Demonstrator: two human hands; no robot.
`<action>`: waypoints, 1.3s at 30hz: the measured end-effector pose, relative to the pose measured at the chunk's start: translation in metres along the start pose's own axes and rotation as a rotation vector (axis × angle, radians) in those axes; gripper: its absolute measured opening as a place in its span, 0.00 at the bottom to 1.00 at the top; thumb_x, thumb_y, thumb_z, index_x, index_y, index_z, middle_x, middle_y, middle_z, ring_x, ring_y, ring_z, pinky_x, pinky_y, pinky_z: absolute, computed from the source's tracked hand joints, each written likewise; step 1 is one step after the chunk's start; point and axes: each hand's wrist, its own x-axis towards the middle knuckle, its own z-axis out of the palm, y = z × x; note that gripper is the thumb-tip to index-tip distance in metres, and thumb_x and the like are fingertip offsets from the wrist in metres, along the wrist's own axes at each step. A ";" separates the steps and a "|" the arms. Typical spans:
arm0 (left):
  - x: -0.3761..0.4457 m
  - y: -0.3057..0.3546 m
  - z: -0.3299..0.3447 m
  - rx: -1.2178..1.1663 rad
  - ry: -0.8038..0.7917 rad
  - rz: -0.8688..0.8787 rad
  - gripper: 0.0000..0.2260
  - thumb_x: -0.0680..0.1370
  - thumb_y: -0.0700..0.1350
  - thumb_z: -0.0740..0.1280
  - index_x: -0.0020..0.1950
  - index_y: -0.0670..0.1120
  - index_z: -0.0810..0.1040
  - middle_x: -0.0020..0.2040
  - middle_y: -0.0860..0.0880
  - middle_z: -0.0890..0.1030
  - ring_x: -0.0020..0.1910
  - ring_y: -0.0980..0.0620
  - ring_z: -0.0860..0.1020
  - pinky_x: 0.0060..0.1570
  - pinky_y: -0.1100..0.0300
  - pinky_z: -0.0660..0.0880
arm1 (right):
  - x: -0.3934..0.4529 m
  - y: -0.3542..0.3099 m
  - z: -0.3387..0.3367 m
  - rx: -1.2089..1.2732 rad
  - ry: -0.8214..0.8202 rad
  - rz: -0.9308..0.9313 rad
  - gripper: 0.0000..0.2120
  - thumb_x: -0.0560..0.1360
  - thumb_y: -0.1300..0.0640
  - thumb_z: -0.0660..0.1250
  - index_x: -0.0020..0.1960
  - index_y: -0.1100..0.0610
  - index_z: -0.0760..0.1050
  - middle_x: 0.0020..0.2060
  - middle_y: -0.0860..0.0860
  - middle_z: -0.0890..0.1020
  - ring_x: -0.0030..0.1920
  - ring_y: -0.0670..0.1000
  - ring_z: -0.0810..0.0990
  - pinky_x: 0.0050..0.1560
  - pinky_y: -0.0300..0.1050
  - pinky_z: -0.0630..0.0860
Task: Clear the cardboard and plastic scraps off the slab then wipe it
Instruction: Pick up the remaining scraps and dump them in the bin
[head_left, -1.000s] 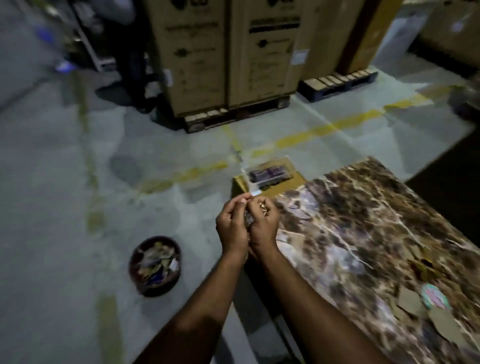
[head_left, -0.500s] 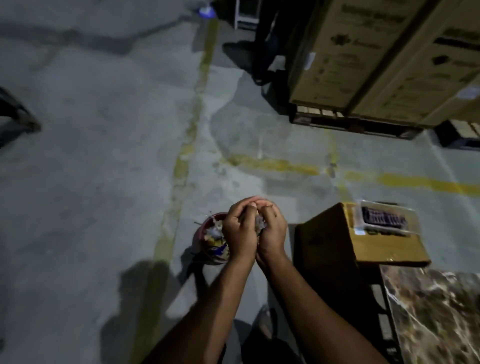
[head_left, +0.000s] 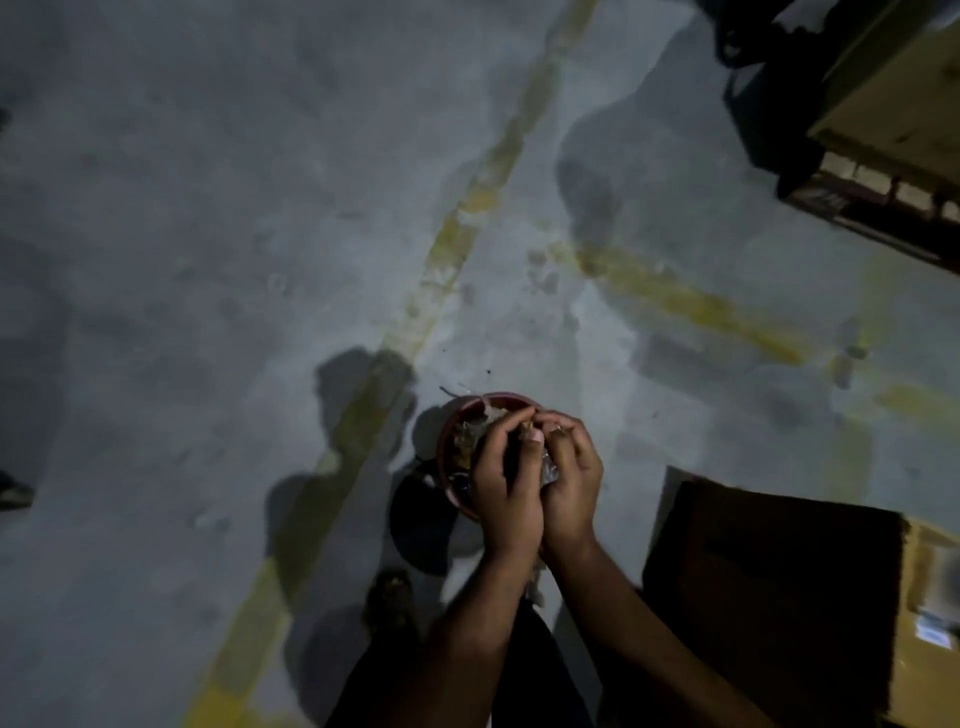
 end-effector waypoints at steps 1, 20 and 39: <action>0.008 -0.023 0.009 0.030 0.015 0.010 0.08 0.80 0.38 0.65 0.56 0.41 0.83 0.54 0.70 0.80 0.57 0.68 0.77 0.58 0.74 0.68 | 0.015 0.019 -0.001 -0.001 -0.027 0.005 0.09 0.78 0.71 0.61 0.47 0.66 0.79 0.42 0.53 0.84 0.45 0.49 0.82 0.50 0.42 0.78; 0.097 -0.328 0.001 1.085 -0.442 0.336 0.27 0.81 0.56 0.57 0.78 0.45 0.67 0.77 0.43 0.67 0.74 0.40 0.66 0.71 0.40 0.64 | 0.184 0.285 -0.059 -0.844 -0.795 0.058 0.30 0.81 0.39 0.51 0.81 0.47 0.55 0.81 0.53 0.58 0.81 0.52 0.53 0.79 0.60 0.53; 0.098 -0.370 0.011 1.087 -0.715 -0.134 0.33 0.80 0.60 0.56 0.82 0.52 0.52 0.82 0.46 0.53 0.80 0.42 0.53 0.77 0.41 0.55 | 0.182 0.292 -0.041 -0.785 -0.450 -0.044 0.05 0.82 0.60 0.64 0.49 0.51 0.75 0.42 0.38 0.75 0.45 0.33 0.76 0.45 0.26 0.67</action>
